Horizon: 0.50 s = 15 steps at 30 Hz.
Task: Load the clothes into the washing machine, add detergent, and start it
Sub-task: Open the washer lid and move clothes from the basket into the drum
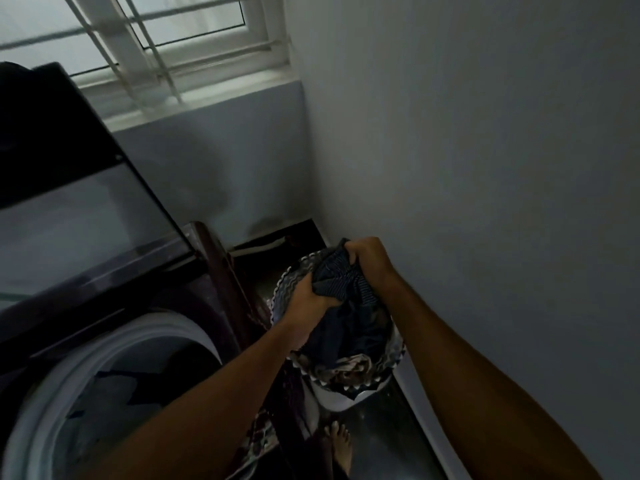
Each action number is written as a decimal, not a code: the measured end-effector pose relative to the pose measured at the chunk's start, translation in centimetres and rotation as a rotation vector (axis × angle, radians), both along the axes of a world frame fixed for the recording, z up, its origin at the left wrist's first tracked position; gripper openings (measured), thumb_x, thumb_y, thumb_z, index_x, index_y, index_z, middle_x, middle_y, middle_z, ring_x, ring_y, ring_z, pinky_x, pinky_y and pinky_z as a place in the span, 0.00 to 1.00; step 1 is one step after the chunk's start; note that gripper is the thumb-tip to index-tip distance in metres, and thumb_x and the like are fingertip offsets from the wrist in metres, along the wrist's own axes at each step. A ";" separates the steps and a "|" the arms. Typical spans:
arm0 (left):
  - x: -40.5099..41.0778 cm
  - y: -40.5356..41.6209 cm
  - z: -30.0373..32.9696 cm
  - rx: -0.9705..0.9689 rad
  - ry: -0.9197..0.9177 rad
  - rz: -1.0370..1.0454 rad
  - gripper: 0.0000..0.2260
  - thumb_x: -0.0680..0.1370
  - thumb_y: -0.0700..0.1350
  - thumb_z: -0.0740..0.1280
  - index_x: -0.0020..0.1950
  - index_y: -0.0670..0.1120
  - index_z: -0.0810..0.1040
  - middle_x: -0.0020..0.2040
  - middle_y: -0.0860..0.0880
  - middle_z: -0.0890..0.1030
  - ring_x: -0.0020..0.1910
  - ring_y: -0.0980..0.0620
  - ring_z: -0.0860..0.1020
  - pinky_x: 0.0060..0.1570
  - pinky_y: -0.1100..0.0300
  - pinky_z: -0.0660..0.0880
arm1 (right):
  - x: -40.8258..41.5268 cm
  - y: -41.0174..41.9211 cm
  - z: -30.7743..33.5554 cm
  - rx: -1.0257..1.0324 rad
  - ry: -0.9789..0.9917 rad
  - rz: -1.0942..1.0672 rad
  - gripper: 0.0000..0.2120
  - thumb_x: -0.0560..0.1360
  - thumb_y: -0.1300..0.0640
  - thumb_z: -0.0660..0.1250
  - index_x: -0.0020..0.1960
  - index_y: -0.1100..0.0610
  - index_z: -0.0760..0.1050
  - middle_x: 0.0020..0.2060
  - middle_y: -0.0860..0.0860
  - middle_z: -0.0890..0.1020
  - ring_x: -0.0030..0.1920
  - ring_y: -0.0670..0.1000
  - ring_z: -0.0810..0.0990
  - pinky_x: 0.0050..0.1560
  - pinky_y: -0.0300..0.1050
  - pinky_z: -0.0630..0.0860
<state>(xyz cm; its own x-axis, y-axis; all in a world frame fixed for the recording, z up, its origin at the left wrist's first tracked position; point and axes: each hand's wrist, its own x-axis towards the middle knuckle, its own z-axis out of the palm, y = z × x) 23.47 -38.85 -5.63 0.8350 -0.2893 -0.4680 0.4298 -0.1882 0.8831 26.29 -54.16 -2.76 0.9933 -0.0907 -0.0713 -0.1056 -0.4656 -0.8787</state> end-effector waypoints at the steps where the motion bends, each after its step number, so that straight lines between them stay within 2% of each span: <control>1: 0.3 -0.2 0.6 -0.014 -0.016 0.064 0.20 0.71 0.35 0.74 0.59 0.52 0.79 0.55 0.50 0.83 0.53 0.49 0.82 0.48 0.55 0.81 | 0.1 -0.1 0.1 0.071 0.049 -0.077 0.15 0.70 0.66 0.58 0.27 0.54 0.65 0.24 0.52 0.67 0.28 0.49 0.65 0.29 0.40 0.61; 2: 0.4 -0.3 1.5 -0.024 -0.027 0.125 0.17 0.72 0.33 0.71 0.54 0.53 0.80 0.50 0.50 0.84 0.49 0.48 0.83 0.43 0.55 0.81 | -0.1 0.0 0.5 0.104 0.061 -0.129 0.18 0.72 0.69 0.58 0.27 0.53 0.64 0.24 0.49 0.67 0.28 0.48 0.65 0.31 0.40 0.62; 4: 0.8 -0.4 3.1 -0.029 -0.029 0.205 0.19 0.71 0.27 0.67 0.48 0.52 0.80 0.45 0.48 0.84 0.44 0.46 0.83 0.36 0.55 0.79 | -0.5 0.2 0.7 0.149 0.047 -0.174 0.19 0.72 0.70 0.59 0.28 0.51 0.62 0.25 0.49 0.67 0.30 0.46 0.65 0.34 0.41 0.60; 6: 1.3 -0.2 3.7 -0.016 -0.064 0.228 0.19 0.70 0.26 0.66 0.46 0.50 0.81 0.44 0.45 0.84 0.44 0.43 0.83 0.37 0.52 0.81 | -1.4 0.3 1.1 0.424 0.171 -0.263 0.17 0.74 0.66 0.62 0.30 0.53 0.65 0.28 0.49 0.69 0.30 0.47 0.67 0.33 0.42 0.60; 7: 1.6 0.2 3.8 0.003 -0.081 0.245 0.18 0.70 0.26 0.65 0.46 0.49 0.82 0.44 0.43 0.84 0.44 0.41 0.82 0.39 0.50 0.81 | -2.2 0.3 1.6 0.521 0.230 -0.255 0.14 0.75 0.63 0.63 0.31 0.55 0.68 0.29 0.50 0.73 0.32 0.48 0.71 0.33 0.41 0.63; 8: 1.7 0.5 4.1 0.021 -0.102 0.249 0.17 0.70 0.26 0.65 0.44 0.48 0.82 0.44 0.42 0.84 0.44 0.41 0.82 0.40 0.48 0.81 | -2.8 0.1 1.7 0.582 0.296 -0.204 0.10 0.77 0.61 0.63 0.36 0.55 0.74 0.34 0.50 0.78 0.37 0.50 0.76 0.35 0.41 0.70; 9: 1.8 0.8 4.4 0.043 -0.116 0.252 0.16 0.71 0.27 0.65 0.43 0.48 0.83 0.44 0.41 0.84 0.43 0.41 0.82 0.40 0.47 0.81 | -3.5 -0.3 1.3 0.651 0.353 -0.136 0.04 0.77 0.58 0.64 0.47 0.54 0.78 0.42 0.50 0.83 0.45 0.52 0.80 0.41 0.43 0.76; 10: 1.9 1.0 4.8 0.060 -0.137 0.251 0.15 0.72 0.28 0.65 0.41 0.48 0.82 0.42 0.41 0.83 0.41 0.43 0.81 0.38 0.48 0.81 | -4.1 -0.7 1.1 0.702 0.415 -0.065 0.11 0.77 0.54 0.67 0.59 0.50 0.77 0.53 0.50 0.83 0.53 0.54 0.80 0.49 0.47 0.78; 11: 1.9 1.2 5.5 0.081 -0.167 0.235 0.14 0.72 0.29 0.65 0.38 0.47 0.81 0.39 0.42 0.83 0.38 0.45 0.80 0.35 0.50 0.79 | -4.8 -1.2 0.6 0.743 0.481 -0.010 0.21 0.75 0.49 0.70 0.66 0.44 0.72 0.60 0.49 0.80 0.57 0.55 0.78 0.53 0.51 0.78; 12: 1.9 1.4 6.1 0.103 -0.202 0.201 0.14 0.73 0.29 0.65 0.36 0.47 0.81 0.36 0.44 0.82 0.35 0.47 0.79 0.32 0.54 0.78 | -5.6 -1.8 0.3 0.744 0.547 0.030 0.28 0.71 0.44 0.73 0.69 0.38 0.68 0.64 0.49 0.77 0.57 0.57 0.78 0.52 0.53 0.77; 13: 1.9 1.4 6.8 0.116 -0.241 0.155 0.13 0.73 0.29 0.66 0.37 0.46 0.81 0.35 0.45 0.81 0.34 0.49 0.78 0.31 0.56 0.77 | -6.1 -2.2 -0.4 0.789 0.594 0.056 0.32 0.69 0.43 0.75 0.69 0.37 0.67 0.65 0.51 0.76 0.54 0.57 0.78 0.48 0.54 0.77; 14: 1.8 1.4 7.6 0.114 -0.281 0.109 0.10 0.72 0.29 0.66 0.38 0.42 0.81 0.35 0.44 0.81 0.34 0.50 0.78 0.32 0.56 0.77 | -6.8 -2.6 -0.7 0.834 0.633 0.096 0.35 0.66 0.44 0.77 0.70 0.40 0.67 0.65 0.54 0.76 0.52 0.58 0.79 0.47 0.55 0.78; 15: 1.8 1.3 8.3 0.114 -0.325 0.068 0.07 0.72 0.28 0.66 0.39 0.39 0.81 0.35 0.42 0.81 0.34 0.50 0.78 0.32 0.55 0.76 | -7.2 -2.6 -0.8 0.878 0.658 0.144 0.35 0.65 0.48 0.78 0.69 0.45 0.69 0.65 0.56 0.77 0.52 0.59 0.80 0.50 0.59 0.78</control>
